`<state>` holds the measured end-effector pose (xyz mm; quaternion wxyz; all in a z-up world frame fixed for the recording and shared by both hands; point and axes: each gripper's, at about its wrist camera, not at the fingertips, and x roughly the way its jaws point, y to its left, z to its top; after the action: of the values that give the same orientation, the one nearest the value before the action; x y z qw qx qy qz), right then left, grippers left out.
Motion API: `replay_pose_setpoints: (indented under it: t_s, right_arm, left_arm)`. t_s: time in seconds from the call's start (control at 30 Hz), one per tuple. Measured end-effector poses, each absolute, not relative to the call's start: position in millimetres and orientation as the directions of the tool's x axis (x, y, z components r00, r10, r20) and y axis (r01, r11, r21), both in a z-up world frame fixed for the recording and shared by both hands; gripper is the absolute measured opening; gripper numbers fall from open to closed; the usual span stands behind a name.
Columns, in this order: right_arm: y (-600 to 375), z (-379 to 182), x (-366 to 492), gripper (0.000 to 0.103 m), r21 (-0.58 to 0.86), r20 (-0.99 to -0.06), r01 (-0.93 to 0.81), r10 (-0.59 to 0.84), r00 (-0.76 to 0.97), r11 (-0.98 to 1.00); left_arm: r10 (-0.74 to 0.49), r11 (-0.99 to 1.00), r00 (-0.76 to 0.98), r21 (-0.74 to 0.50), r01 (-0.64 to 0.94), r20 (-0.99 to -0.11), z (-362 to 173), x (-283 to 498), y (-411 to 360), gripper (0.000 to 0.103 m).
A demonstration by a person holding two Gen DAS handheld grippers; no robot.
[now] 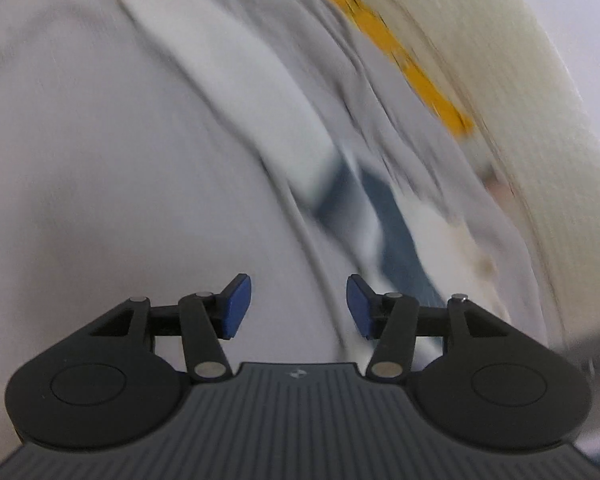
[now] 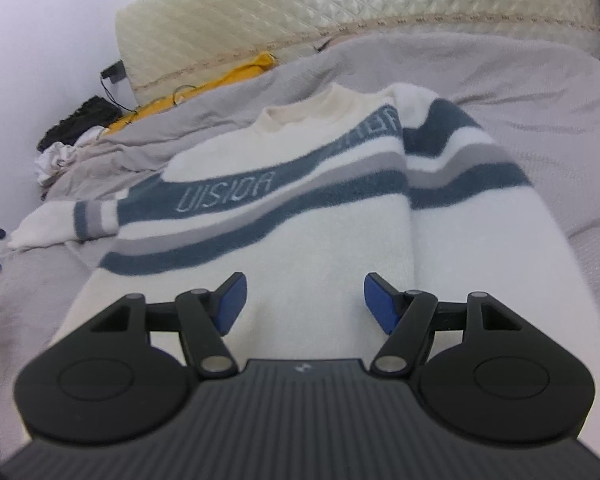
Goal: Fold large clothes
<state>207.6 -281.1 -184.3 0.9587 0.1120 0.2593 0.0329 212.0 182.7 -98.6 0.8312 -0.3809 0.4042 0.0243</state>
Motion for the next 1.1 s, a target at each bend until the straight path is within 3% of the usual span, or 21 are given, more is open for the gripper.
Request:
replay_pose_setpoints:
  t_s: [0.17, 0.33, 0.73, 1.0, 1.1]
  right_arm:
    - [-282, -163, 181, 0.068, 0.225, -0.448, -0.004, 0.107, 0.888, 0.974]
    - [-294, -149, 156, 0.068, 0.307, -0.418, -0.002, 0.136, 0.898, 0.952]
    - [-304, -143, 142, 0.068, 0.320, -0.407, 0.022, 0.117, 0.906, 0.947]
    - [-303, -144, 144, 0.068, 0.321, -0.415, 0.012, 0.129, 0.901, 0.947]
    - [-304, -145, 144, 0.068, 0.319, -0.419, 0.014, 0.128, 0.899, 0.947]
  left_arm:
    - [-0.426, 0.692, 0.623, -0.680, -0.244, -0.656, -117, 162, 98, 0.059]
    - [-0.398, 0.715, 0.600, -0.644, -0.271, -0.694, -147, 130, 49, 0.059]
    - [-0.251, 0.815, 0.591, -0.497, -0.298, -0.767, -165, 96, 39, 0.059]
    - [-0.425, 0.719, 0.519, -0.625, -0.305, -0.742, -185, 96, 43, 0.062]
    - [-0.443, 0.729, 0.500, -0.623, -0.282, -0.744, -181, 96, 42, 0.055]
